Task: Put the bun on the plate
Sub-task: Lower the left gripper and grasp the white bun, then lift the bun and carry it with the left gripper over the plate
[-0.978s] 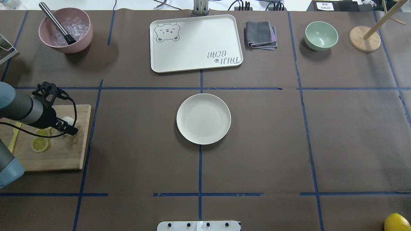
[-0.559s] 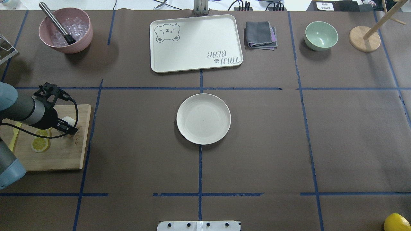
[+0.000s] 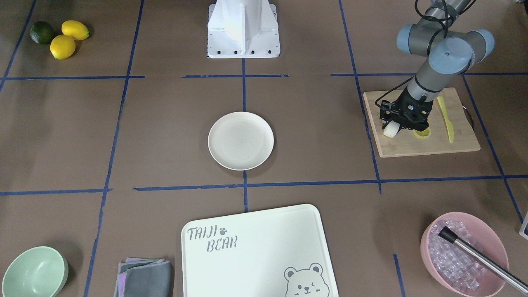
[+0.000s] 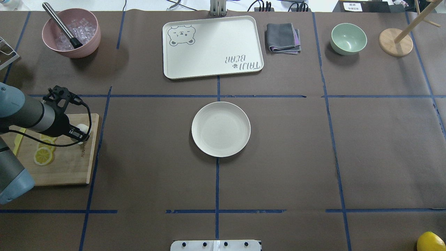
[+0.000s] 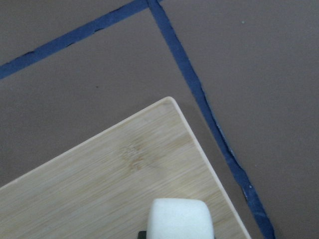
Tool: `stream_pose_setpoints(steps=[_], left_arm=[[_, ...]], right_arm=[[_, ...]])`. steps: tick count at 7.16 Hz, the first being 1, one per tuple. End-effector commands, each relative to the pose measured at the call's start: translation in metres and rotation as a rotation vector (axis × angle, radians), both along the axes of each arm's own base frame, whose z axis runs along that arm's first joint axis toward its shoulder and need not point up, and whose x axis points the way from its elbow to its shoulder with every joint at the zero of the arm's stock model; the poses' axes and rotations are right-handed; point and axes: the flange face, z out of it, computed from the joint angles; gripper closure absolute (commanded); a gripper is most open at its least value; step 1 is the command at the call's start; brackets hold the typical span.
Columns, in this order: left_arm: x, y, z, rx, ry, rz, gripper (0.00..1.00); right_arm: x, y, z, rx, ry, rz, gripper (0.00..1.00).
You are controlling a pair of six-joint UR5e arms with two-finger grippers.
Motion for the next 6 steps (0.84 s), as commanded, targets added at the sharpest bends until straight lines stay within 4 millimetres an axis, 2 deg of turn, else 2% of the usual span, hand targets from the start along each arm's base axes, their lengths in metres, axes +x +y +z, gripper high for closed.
stream_pose_setpoints(steps=[1, 2, 3, 4, 5, 6], left_arm=[[0.024, -0.022, -0.071, -0.038, 0.107, -0.086, 0.60], [0.048, -0.029, -0.116, -0.079, 0.172, -0.127, 0.60], [0.105, -0.007, -0.160, -0.162, 0.230, -0.124, 0.60], [0.138, 0.006, -0.199, -0.246, 0.252, -0.140, 0.61], [0.162, 0.000, -0.246, -0.250, 0.257, -0.173, 0.61], [0.201, -0.004, -0.277, -0.260, 0.255, -0.214, 0.61]], right_arm=[[0.000, -0.001, 0.000, 0.001, 0.000, 0.000, 0.00], [0.000, -0.001, -0.001, 0.003, -0.001, 0.000, 0.00], [0.000, -0.001, -0.001, 0.003, -0.001, 0.000, 0.00], [0.000, -0.001, -0.001, 0.003, -0.001, 0.000, 0.00], [0.000, -0.001, -0.001, 0.003, -0.001, 0.000, 0.00], [0.000, -0.001, -0.002, 0.003, -0.002, 0.000, 0.00]])
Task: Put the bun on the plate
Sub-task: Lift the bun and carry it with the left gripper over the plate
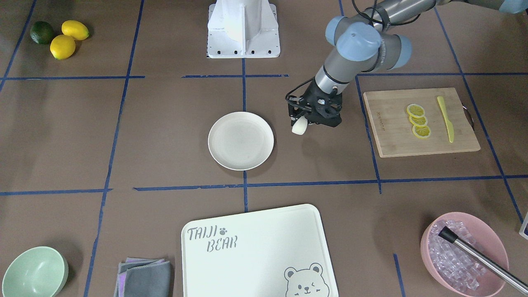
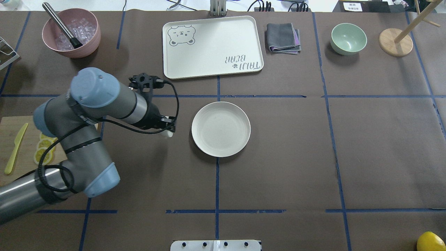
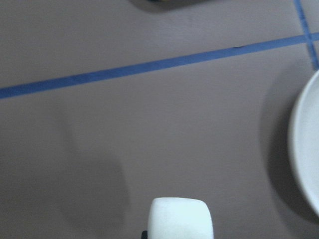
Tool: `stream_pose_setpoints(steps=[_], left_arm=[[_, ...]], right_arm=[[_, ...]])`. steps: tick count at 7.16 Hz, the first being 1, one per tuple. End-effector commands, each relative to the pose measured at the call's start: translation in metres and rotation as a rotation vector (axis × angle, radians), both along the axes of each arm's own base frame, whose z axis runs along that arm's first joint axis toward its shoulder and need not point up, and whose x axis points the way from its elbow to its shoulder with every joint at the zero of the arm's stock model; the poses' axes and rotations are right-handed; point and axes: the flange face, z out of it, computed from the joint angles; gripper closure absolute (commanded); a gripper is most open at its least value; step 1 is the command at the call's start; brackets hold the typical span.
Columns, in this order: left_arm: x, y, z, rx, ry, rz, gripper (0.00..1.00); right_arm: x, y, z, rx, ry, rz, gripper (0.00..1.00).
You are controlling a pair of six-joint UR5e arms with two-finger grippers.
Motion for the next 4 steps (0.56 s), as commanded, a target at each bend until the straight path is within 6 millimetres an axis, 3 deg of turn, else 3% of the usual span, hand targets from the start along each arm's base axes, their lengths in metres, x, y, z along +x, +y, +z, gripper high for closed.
stream_pose_setpoints(steps=[1, 2, 4], left_arm=[[0.068, -0.016, -0.069, -0.039, -0.004, -0.069, 0.61], [0.078, -0.018, -0.071, -0.050, -0.012, -0.090, 0.61], [0.125, 0.004, -0.071, 0.002, -0.065, -0.145, 0.61]], right_arm=[[0.000, -0.001, -0.001, 0.000, -0.002, 0.000, 0.00], [0.000, 0.000, -0.002, 0.001, -0.005, -0.001, 0.00], [-0.001, -0.001, -0.002, 0.002, -0.006, -0.001, 0.00]])
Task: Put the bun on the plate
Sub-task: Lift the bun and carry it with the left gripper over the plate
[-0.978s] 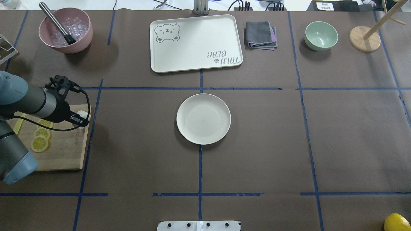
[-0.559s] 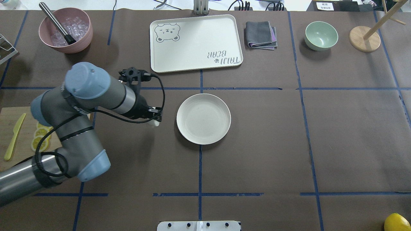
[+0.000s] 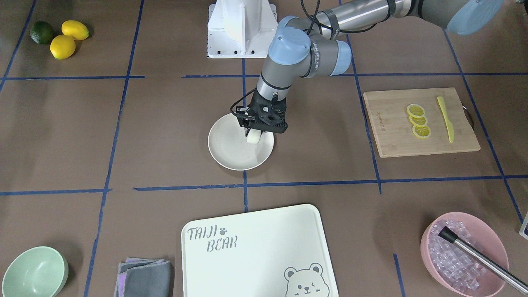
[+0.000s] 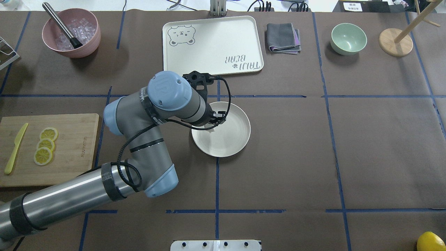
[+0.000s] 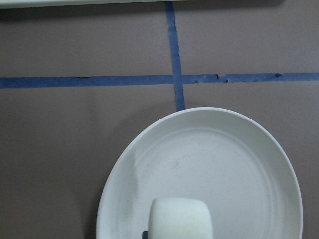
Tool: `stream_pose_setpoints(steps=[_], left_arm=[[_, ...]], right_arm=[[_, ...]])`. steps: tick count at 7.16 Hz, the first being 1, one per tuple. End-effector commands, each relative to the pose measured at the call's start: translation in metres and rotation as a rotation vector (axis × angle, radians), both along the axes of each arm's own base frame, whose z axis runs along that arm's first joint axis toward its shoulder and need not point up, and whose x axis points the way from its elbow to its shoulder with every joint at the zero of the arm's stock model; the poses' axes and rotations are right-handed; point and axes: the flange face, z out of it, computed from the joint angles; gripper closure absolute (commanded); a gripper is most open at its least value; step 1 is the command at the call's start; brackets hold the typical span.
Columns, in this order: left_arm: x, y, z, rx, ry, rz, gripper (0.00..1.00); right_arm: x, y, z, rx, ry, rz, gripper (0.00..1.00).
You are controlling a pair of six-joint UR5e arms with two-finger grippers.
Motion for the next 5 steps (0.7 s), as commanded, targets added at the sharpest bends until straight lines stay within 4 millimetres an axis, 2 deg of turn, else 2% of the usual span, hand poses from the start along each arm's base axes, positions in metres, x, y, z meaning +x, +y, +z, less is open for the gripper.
stream_pose_setpoints(steps=[1, 3, 5], left_arm=[[0.036, 0.019, 0.001, 0.027, -0.040, -0.035, 0.61], [0.051, 0.027, 0.007, 0.037, -0.065, -0.045, 0.61], [0.055, 0.027, 0.000, 0.044, -0.064, -0.053, 0.60]], right_arm=[[0.000, 0.000, 0.000, 0.000, -0.001, 0.000, 0.00], [0.000, 0.000, 0.000, 0.000, -0.004, -0.001, 0.00], [0.000, 0.001, -0.001, -0.002, -0.005, -0.001, 0.00]])
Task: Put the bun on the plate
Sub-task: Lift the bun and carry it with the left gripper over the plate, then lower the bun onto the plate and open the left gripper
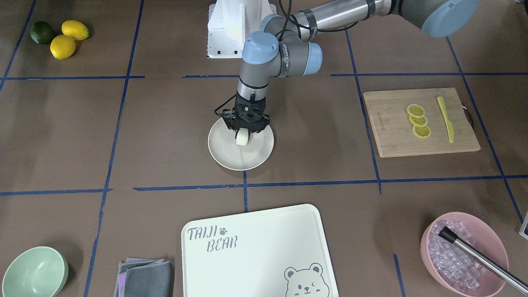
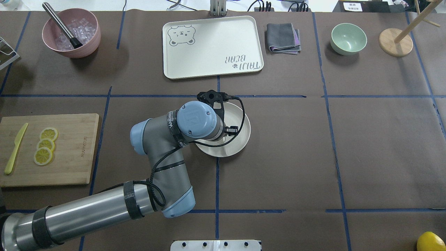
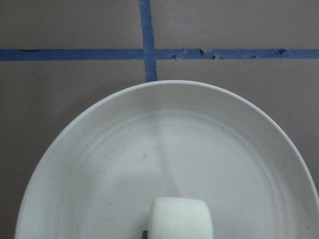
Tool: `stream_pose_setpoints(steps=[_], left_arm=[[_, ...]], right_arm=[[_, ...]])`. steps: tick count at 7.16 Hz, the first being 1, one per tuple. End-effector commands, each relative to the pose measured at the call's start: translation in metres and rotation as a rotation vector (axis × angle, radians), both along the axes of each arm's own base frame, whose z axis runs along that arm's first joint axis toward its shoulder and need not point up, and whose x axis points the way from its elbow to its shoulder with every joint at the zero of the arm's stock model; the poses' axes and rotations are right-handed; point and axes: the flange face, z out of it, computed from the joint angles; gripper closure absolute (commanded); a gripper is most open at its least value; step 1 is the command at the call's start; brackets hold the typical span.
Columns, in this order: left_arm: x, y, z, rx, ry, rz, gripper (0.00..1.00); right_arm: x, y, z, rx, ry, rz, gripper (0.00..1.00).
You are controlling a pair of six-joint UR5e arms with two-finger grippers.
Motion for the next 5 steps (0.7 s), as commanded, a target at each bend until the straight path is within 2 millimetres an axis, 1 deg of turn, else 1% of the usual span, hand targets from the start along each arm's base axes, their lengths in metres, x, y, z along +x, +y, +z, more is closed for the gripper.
stream_pose_setpoints(steps=[1, 2, 3, 5], left_arm=[[0.0034, 0.0008, -0.0002, 0.004, -0.005, -0.004, 0.55], [0.0034, 0.0008, -0.0002, 0.006, -0.005, -0.003, 0.34], [0.0023, 0.0000, 0.0003, 0.006, -0.005, -0.004, 0.01], [0.0019, 0.0000, -0.0002, 0.008, -0.006, -0.005, 0.00]], right_arm=[[0.0001, 0.0007, -0.0001, -0.001, -0.001, 0.000, 0.00], [0.0000, 0.0000, -0.0008, 0.001, -0.001, 0.000, 0.00], [-0.0002, -0.0006, -0.0014, 0.002, -0.001, 0.000, 0.00], [-0.0004, -0.0020, -0.0018, 0.004, 0.000, 0.001, 0.00]])
